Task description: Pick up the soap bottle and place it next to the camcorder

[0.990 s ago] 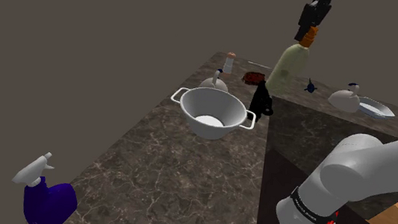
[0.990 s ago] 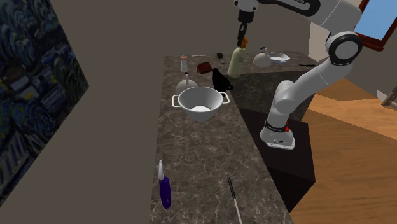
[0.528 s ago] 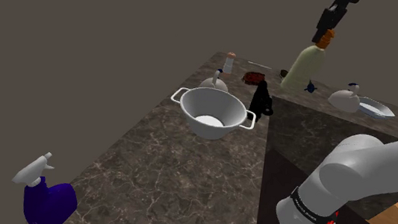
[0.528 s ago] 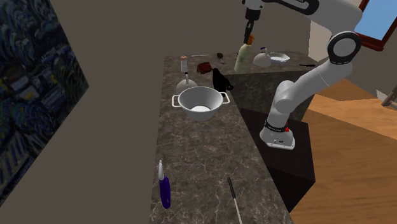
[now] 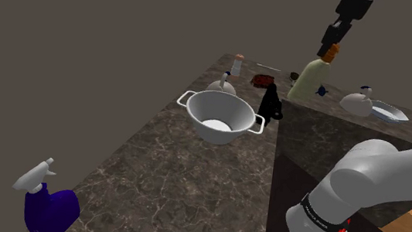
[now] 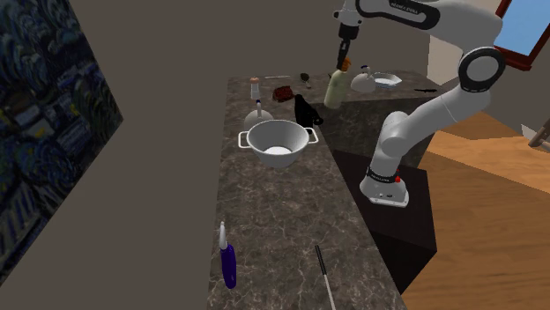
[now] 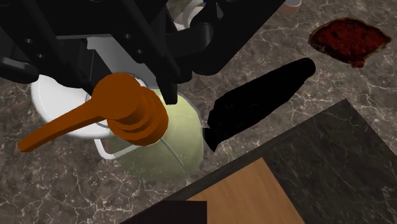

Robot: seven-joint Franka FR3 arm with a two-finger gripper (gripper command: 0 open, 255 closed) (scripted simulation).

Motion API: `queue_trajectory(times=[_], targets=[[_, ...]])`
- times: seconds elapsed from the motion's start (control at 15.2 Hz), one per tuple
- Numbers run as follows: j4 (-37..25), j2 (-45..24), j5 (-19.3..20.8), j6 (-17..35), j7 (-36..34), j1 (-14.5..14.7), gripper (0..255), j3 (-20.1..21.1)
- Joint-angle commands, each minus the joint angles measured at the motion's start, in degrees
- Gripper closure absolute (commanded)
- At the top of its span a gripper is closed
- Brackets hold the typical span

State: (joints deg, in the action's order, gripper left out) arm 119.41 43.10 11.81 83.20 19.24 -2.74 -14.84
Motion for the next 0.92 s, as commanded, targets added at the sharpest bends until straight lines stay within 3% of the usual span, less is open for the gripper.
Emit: queue_trajectory(times=[0.0, 0.86], targets=[[1.8, 0.6, 0.1, 1.3, -0.2, -0.1, 255, -0.1], [14.4, 4.6, 1.6, 9.9, -1.0, -0.9, 255, -1.2]])
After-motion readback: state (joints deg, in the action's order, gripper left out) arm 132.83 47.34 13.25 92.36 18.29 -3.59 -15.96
